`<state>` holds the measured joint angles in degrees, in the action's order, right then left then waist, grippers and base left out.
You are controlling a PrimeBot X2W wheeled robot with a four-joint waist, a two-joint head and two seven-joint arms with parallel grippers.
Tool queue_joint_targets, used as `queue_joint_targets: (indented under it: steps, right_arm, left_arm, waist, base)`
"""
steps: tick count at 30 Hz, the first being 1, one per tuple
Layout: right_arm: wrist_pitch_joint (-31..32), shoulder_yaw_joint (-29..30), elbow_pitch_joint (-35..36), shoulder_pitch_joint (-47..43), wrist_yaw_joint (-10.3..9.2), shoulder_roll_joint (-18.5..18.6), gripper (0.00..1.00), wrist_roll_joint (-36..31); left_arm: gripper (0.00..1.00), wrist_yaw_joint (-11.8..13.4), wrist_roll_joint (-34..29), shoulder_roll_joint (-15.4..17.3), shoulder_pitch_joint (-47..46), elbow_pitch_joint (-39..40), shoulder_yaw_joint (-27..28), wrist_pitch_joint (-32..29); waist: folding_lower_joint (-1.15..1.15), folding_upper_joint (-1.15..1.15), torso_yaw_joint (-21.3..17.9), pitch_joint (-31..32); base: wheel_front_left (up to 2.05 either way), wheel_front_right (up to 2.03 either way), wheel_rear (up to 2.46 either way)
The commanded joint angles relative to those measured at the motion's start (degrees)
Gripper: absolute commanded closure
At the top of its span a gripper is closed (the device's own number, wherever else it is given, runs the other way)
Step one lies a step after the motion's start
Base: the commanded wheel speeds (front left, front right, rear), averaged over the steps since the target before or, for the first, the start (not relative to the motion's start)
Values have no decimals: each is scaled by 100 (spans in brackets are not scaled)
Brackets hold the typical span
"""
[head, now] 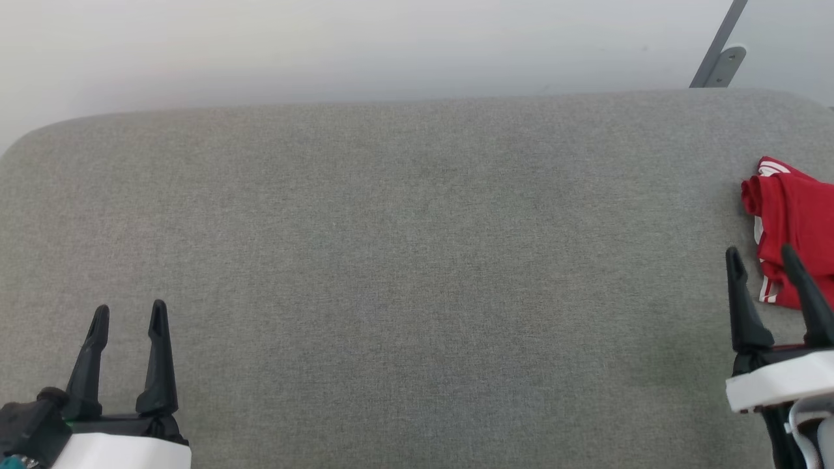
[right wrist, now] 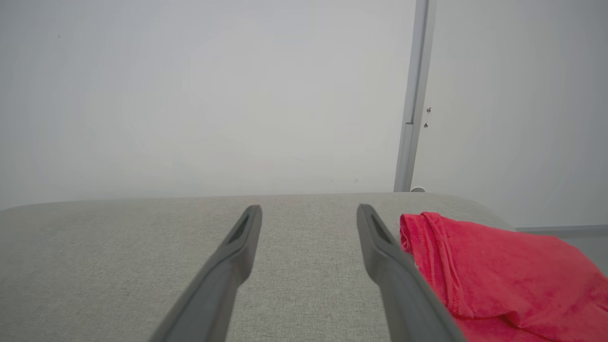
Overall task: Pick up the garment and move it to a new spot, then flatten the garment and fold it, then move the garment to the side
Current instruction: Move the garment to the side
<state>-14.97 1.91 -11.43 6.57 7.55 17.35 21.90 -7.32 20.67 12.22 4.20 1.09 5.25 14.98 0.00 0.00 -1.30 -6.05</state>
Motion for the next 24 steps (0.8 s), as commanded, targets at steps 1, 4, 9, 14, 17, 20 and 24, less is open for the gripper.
queue_joint_targets:
  steps: [1, 4, 9, 14, 17, 20, 24]
  right_arm:
    - [-22, 19, 55, -88, -13, -58, 0, -25]
    - [-22, 78, 141, -233, -13, -146, 0, -18]
    - [-22, 143, 242, -363, -12, -258, 0, -40]
    - [-22, 204, 328, -444, -12, -347, 0, -66]
    - [-22, 244, 373, -523, -13, -395, 0, -86]
    - [-22, 286, 425, -580, -12, -451, 0, -65]
    - [-22, 321, 502, -632, -12, -508, 0, -59]
  left_arm:
    - [0, -21, 37, -22, 73, 24, 33, 26]
    - [0, -21, 36, -60, 138, 11, 70, 26]
    - [0, -21, 29, -118, 178, 0, 88, 26]
    - [0, -21, 13, -155, 166, 17, 106, 26]
    - [0, -21, 5, -177, 174, 23, 112, 26]
    - [0, -21, -3, -189, 199, 28, 112, 26]
    - [0, -21, -7, -195, 185, 26, 112, 26]
  waist:
    - [0, 0, -4, 19]
    - [0, 0, -18, 68]
    - [0, 0, -23, 106]
    - [0, 0, -20, 115]
    - [0, 0, -20, 129]
    - [0, 0, -31, 133]
    - [0, 0, -36, 129]
  base:
    - [0, 0, 0]
    - [0, 0, 0]
    - [0, 0, 0]
    - [0, 0, 0]
    - [0, 0, 0]
    - [0, 0, 0]
    - [0, 0, 0]
